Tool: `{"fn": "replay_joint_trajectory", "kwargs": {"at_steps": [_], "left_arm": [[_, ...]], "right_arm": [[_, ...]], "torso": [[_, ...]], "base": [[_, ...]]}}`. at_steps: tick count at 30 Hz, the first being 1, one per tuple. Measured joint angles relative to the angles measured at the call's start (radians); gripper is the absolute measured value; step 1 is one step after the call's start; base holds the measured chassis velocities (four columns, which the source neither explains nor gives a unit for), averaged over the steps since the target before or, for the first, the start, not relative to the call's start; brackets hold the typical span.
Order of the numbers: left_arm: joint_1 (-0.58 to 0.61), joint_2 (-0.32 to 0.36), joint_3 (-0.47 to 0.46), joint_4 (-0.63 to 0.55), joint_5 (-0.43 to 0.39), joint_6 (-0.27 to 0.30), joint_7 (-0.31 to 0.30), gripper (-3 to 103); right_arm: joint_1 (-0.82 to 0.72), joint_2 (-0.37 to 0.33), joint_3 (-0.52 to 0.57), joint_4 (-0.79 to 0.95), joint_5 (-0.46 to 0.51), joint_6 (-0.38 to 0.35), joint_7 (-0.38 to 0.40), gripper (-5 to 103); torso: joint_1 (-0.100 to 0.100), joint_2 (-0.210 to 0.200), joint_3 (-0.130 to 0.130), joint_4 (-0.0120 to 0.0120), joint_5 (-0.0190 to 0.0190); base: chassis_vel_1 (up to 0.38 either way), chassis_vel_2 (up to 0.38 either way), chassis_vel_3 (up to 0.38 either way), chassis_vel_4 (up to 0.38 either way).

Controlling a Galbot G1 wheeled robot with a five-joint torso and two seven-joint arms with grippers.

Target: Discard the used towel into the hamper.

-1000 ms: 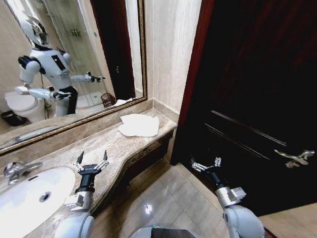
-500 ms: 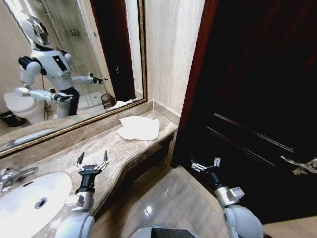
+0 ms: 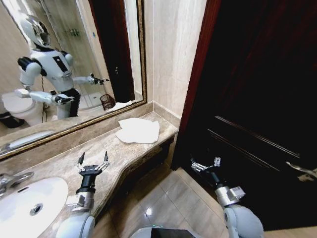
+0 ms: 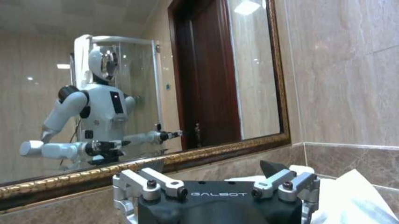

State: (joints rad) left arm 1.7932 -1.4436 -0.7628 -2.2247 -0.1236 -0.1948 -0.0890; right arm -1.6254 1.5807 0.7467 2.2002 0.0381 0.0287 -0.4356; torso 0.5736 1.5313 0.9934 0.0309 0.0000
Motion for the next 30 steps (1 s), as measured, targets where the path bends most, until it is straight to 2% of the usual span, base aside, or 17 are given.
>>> {"fn": "replay_joint_trajectory", "kwargs": {"at_steps": [6,9,10,11,12,13,14,16,17,19,25,27,28,30], "left_arm": [[0.000,-0.001,0.001,-0.001,0.003,0.000,0.001,100],[0.003,0.004,0.001,-0.001,-0.002,0.002,0.021,100],[0.003,0.009,0.000,-0.001,-0.018,0.013,0.045,100],[-0.010,0.021,0.001,-0.001,-0.058,0.056,0.079,100],[-0.031,0.029,0.006,0.001,-0.084,0.094,0.085,100],[-0.031,0.029,0.006,0.001,-0.084,0.094,0.085,100],[-0.051,0.035,0.009,0.005,-0.097,0.122,0.084,100],[-0.109,0.063,0.010,0.011,-0.111,0.195,0.082,100],[-0.109,0.063,0.010,0.011,-0.111,0.195,0.082,100],[-0.160,0.112,0.008,0.027,-0.135,0.257,0.075,100],[-0.282,0.189,0.040,0.136,-0.175,0.297,0.056,100],[-0.381,0.243,0.085,0.203,-0.238,0.328,0.047,100],[-0.381,0.243,0.085,0.203,-0.238,0.328,0.047,100],[-0.470,0.278,0.139,0.260,-0.276,0.353,0.046,100]], "right_arm": [[-0.004,-0.001,0.002,0.002,0.000,0.000,-0.002,100],[-0.007,-0.001,0.006,0.003,0.002,0.004,-0.025,100],[-0.008,-0.002,0.010,0.003,0.004,0.014,-0.046,100],[-0.010,-0.005,0.015,-0.001,0.004,0.037,-0.083,100],[-0.011,-0.008,0.016,-0.007,-0.002,0.057,-0.098,100],[-0.011,-0.008,0.016,-0.007,-0.002,0.057,-0.098,100],[-0.011,-0.010,0.015,-0.011,-0.007,0.066,-0.098,100],[-0.004,-0.018,0.005,-0.023,-0.011,0.070,-0.075,100],[-0.004,-0.018,0.005,-0.023,-0.011,0.070,-0.075,100],[0.029,-0.030,-0.006,-0.034,-0.006,0.042,-0.044,100],[0.071,-0.037,0.002,-0.034,0.007,-0.007,0.000,100],[0.088,-0.037,0.014,-0.032,0.025,-0.047,0.021,100],[0.088,-0.037,0.014,-0.032,0.025,-0.047,0.021,100],[0.099,-0.040,0.020,-0.037,0.029,-0.071,0.032,100]], "torso": [[0.000,0.000,0.000,0.0000,0.0000],[0.000,0.000,0.000,0.0001,0.0001],[0.000,0.000,0.000,0.0001,0.0000],[0.000,0.000,0.000,0.0002,0.0000],[0.000,0.000,0.000,0.0001,0.0000],[0.000,0.000,0.000,0.0001,0.0000],[0.000,0.000,0.000,0.0001,-0.0001],[0.000,0.000,0.000,-0.0004,-0.0001],[0.000,0.000,0.000,-0.0004,-0.0001],[0.000,0.000,0.000,-0.0001,0.0003],[0.000,0.000,0.000,0.0004,-0.0002],[0.000,0.000,0.000,0.0000,-0.0003],[0.000,0.000,0.000,0.0000,-0.0003],[0.000,0.000,0.000,0.0000,-0.0001]], "base": [[-0.048,0.036,0.062,-0.044],[-0.034,0.038,0.029,-0.029],[-0.052,0.057,0.058,-0.053],[-0.036,0.070,0.058,-0.039],[-0.036,0.039,0.054,-0.039],[-0.036,0.039,0.054,-0.039],[0.002,0.039,0.054,-0.013],[0.000,0.000,0.000,0.000],[0.000,0.000,0.000,0.000],[0.000,0.000,0.000,0.000],[0.000,0.000,0.000,0.000],[0.000,0.000,0.000,0.000],[0.000,0.000,0.000,0.000],[0.000,0.000,0.000,0.000]]}}
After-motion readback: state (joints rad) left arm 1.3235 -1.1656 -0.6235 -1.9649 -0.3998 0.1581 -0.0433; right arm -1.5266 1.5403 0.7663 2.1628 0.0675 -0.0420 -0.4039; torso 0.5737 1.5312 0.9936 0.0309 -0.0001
